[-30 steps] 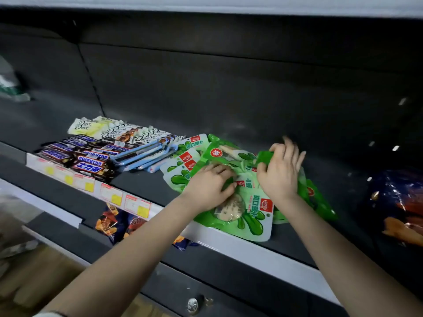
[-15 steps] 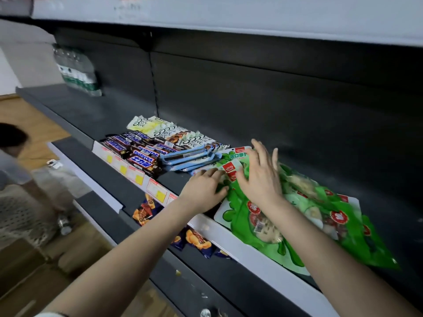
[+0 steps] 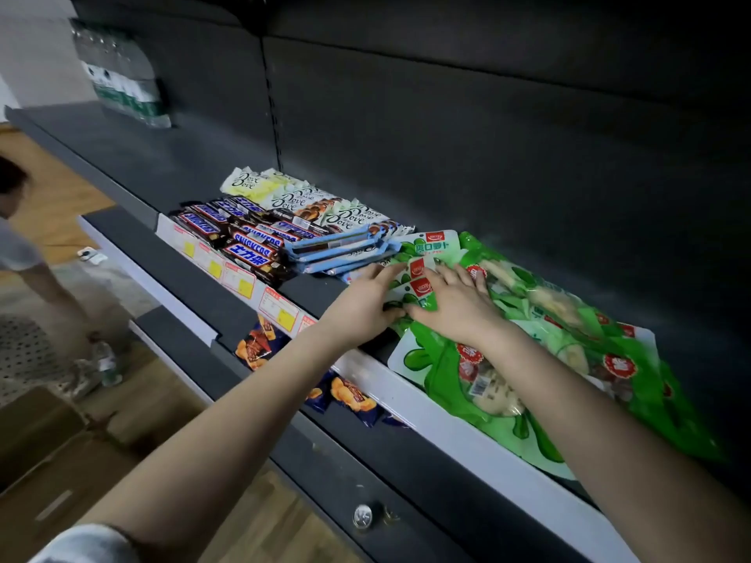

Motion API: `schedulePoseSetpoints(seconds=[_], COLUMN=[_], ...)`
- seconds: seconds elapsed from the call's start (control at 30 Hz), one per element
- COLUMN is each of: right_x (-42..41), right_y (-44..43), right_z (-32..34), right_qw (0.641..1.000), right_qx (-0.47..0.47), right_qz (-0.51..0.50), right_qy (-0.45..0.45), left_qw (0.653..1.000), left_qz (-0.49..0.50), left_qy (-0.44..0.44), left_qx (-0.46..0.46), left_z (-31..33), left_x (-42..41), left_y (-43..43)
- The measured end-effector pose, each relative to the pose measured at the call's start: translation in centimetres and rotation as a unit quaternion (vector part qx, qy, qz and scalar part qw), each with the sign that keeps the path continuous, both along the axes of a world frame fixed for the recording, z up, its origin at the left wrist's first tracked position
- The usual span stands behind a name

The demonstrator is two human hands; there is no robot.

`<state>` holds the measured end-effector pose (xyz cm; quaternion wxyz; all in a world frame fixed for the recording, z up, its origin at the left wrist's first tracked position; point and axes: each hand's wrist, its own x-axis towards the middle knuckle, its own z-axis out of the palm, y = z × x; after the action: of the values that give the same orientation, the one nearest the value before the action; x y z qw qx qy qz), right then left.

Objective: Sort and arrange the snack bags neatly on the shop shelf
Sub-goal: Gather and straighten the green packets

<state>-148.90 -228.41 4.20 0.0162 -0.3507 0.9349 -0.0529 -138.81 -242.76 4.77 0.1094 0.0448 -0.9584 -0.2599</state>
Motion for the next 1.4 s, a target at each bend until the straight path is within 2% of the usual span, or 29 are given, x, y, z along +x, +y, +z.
schedulePoseSetpoints(seconds=[0.17, 0.4, 0.53, 0.67, 0.93, 1.07, 1.17, 1.27, 1.4], right_x=[0.4, 1.6, 2.9, 3.4, 3.6, 3.5, 3.4, 3.8, 4.7], right_y=[0.4, 0.9, 2.1, 3.8, 7.4, 8.3, 9.3, 10.8, 13.9], right_z=[0.1, 1.0, 1.9, 3.7, 5.8, 6.9, 7.9, 8.7, 9.1], right_qw=[0.999, 0.993, 0.981, 0.967, 0.951, 0.94, 0.927, 0.897, 0.819], right_qx=[-0.051, -0.111, -0.193, -0.254, -0.299, -0.328, -0.356, -0.424, -0.534], right_qz=[-0.007, -0.014, -0.013, -0.02, -0.065, -0.091, -0.114, -0.124, -0.13], right_qy=[0.004, -0.026, -0.025, 0.002, 0.036, 0.032, 0.037, -0.001, -0.166], left_qw=[0.999, 0.993, 0.99, 0.984, 0.935, 0.91, 0.902, 0.888, 0.891], left_qz=[0.015, 0.069, 0.078, 0.087, 0.06, 0.065, 0.066, 0.02, -0.029], left_qy=[0.033, -0.047, 0.06, 0.144, 0.317, 0.361, 0.337, 0.304, 0.271], left_qx=[0.031, 0.084, 0.099, 0.05, 0.145, 0.194, 0.263, 0.345, 0.362], left_z=[-0.2, 0.3, 1.1, 2.1, 8.1, 11.4, 13.0, 13.4, 12.3], left_x=[-0.2, -1.8, -1.6, -2.4, -3.7, -4.2, -4.9, -5.7, -6.3], left_y=[0.3, -0.2, 0.2, 1.3, 3.7, 4.9, 6.0, 7.8, 11.5])
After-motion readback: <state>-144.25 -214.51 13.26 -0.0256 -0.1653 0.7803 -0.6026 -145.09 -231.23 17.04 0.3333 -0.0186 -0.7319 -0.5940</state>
